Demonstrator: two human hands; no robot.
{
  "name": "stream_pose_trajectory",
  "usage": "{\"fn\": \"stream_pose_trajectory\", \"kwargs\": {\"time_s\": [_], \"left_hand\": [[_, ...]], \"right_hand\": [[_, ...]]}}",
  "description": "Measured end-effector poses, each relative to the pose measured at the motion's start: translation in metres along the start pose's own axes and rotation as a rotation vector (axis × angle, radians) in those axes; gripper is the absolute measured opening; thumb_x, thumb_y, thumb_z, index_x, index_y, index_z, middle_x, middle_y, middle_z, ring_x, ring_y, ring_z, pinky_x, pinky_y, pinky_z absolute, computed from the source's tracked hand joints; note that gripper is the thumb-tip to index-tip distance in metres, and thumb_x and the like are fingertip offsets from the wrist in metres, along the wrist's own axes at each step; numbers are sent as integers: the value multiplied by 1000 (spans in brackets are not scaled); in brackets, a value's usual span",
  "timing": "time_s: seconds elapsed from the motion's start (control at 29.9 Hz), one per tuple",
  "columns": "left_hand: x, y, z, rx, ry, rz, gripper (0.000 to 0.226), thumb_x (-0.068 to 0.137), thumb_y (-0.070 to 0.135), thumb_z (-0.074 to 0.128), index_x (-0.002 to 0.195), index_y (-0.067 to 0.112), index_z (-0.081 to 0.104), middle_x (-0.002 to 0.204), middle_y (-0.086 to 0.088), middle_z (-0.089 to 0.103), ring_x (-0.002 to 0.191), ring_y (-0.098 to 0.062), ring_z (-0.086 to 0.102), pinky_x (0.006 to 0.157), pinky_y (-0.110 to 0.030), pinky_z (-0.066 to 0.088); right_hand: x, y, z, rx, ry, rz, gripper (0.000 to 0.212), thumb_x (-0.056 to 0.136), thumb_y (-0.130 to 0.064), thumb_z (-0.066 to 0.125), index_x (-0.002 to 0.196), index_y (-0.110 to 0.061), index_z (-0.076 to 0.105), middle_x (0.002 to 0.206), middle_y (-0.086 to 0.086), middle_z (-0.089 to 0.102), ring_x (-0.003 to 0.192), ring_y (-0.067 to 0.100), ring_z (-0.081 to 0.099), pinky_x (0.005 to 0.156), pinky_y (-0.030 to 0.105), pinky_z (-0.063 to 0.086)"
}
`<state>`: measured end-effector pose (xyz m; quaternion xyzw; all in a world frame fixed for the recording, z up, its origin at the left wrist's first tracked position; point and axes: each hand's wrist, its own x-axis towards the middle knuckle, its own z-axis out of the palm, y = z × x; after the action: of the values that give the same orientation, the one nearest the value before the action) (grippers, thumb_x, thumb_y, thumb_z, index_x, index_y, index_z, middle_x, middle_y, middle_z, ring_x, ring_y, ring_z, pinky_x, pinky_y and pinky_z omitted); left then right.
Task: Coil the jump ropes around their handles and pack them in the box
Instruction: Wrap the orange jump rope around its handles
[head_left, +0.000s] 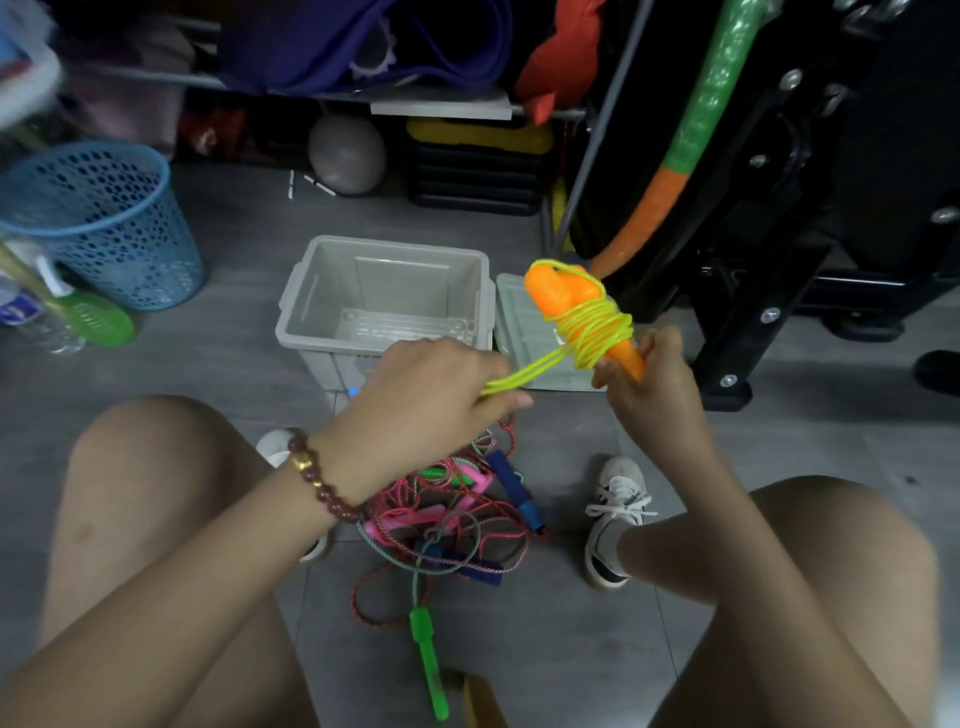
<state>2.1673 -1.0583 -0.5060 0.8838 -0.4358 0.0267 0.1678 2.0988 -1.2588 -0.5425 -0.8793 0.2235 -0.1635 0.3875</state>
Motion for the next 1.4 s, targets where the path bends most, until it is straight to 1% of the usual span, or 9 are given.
{"fn": "stream_pose_trajectory", "kwargs": {"time_s": [0.17,0.37,0.5,0.63,0.8,1.0,1.14,1.24,1.4], "left_hand": [[-2,2,3,133,148,249,34,88,47,50,67,20,53,56,1,57,49,-25,55,50,-24,24],[1,-17,-3,80,236,242,40,78,55,46,66,19,59,57,5,60,50,-19,60,48,-18,25],[4,-29,-4,-18,101,89,38,78,58,57,75,21,59,75,4,65,77,-20,63,57,-27,26],[4,-37,2,-167,-12,36,36,76,57,62,73,22,61,64,9,57,65,-5,51,55,-24,27],[7,-35,10,-425,-240,-7,30,74,51,69,70,22,62,57,5,53,56,-3,45,55,-24,33],[9,-27,-1,-1006,-252,-18,4,81,11,65,83,13,63,75,1,64,73,-6,59,68,-22,47],[9,-34,-9,-1165,-309,63,26,85,10,62,108,23,66,102,2,66,99,-11,60,86,-27,50],[6,-35,-14,-1312,-278,33,26,83,13,63,109,13,64,108,1,65,102,-17,58,87,-35,48],[9,-16,-7,-1287,-215,-23,41,80,-18,56,110,11,50,95,17,68,94,6,59,84,-12,45]], "right_hand": [[-10,1,16,-170,-253,-99,31,90,-16,60,95,-13,29,77,9,55,68,29,51,59,38,37],[-24,-6,23,-340,-658,-312,36,90,-24,60,105,-17,29,88,4,53,83,30,56,65,36,40],[-31,-10,21,-210,-793,-354,36,90,-25,61,99,-26,26,84,-1,51,73,18,51,65,35,40],[-34,-16,13,-76,-893,-361,38,88,-19,65,90,-36,31,77,-15,41,66,-3,48,60,14,33],[-36,-17,3,88,-1029,-266,30,79,-23,61,85,-18,32,78,12,44,67,11,46,59,37,41],[-27,-8,-11,377,-1022,-225,34,87,9,56,85,-10,28,70,-15,42,60,-6,43,55,9,36],[-30,-8,-15,528,-1015,-210,30,88,13,52,88,-6,28,75,-18,48,65,-6,49,60,9,39],[-30,-14,-20,746,-885,-184,41,84,-12,67,96,4,31,82,9,54,73,11,57,65,22,43],[-30,-20,-2,862,-616,-95,45,84,-14,60,109,10,31,80,11,63,68,17,55,58,24,41]]}}
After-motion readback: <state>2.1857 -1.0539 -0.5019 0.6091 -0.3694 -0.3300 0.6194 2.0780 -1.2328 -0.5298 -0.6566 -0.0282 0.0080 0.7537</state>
